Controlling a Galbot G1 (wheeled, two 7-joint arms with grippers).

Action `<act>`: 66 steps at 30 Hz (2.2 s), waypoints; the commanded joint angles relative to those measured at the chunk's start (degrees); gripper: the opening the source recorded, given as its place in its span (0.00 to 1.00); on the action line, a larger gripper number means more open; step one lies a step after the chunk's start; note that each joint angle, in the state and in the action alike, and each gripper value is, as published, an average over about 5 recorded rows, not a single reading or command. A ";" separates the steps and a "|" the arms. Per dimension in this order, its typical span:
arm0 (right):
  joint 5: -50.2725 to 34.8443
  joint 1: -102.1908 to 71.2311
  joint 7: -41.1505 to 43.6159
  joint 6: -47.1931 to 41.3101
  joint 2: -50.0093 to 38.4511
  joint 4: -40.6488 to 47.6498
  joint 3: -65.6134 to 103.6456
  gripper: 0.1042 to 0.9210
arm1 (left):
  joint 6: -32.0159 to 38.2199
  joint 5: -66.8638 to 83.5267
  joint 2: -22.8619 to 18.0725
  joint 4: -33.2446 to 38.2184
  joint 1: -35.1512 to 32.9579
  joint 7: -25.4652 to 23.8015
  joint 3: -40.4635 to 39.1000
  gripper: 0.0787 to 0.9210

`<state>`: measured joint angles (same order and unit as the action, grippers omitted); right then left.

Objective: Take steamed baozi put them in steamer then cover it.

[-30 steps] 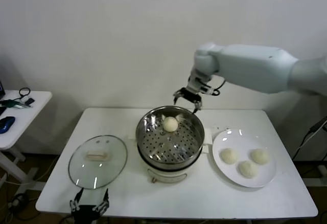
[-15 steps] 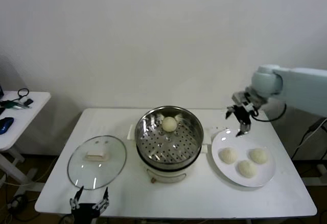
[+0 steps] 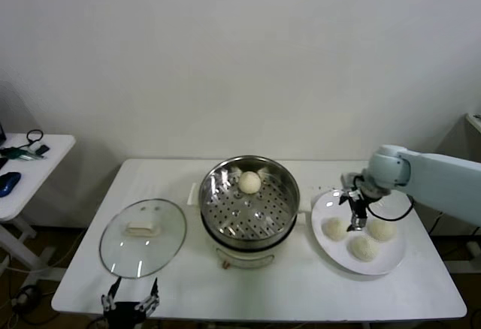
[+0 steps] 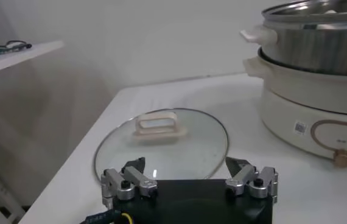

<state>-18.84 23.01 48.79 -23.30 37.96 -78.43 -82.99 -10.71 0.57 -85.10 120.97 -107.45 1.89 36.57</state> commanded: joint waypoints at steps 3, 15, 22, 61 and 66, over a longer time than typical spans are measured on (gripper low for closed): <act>3.43 -12.11 -2.78 -3.38 0.79 4.16 10.26 0.88 | 0.11 -0.14 -0.07 -0.29 0.02 0.04 -0.06 0.88; 1.51 -12.89 -2.11 -3.22 2.98 5.91 12.76 0.81 | 0.10 -0.34 0.00 -0.23 -0.04 0.07 -0.15 0.88; -1.63 -10.15 -0.40 -3.12 2.71 5.00 12.23 0.66 | 0.05 -0.34 -0.03 -0.06 0.02 0.06 -0.06 0.88; -27.71 15.60 -7.32 -9.91 31.57 -5.14 -0.34 0.63 | 0.16 0.11 0.15 0.85 -0.13 0.28 -0.43 0.88; -23.12 9.44 -8.85 -10.75 33.14 -1.71 0.62 0.63 | 0.22 0.09 0.13 0.46 -0.15 0.37 -0.51 0.88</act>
<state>-46.26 43.43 43.79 -31.78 65.61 -83.28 -83.99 -10.51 0.67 -84.92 121.54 -107.59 2.25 36.09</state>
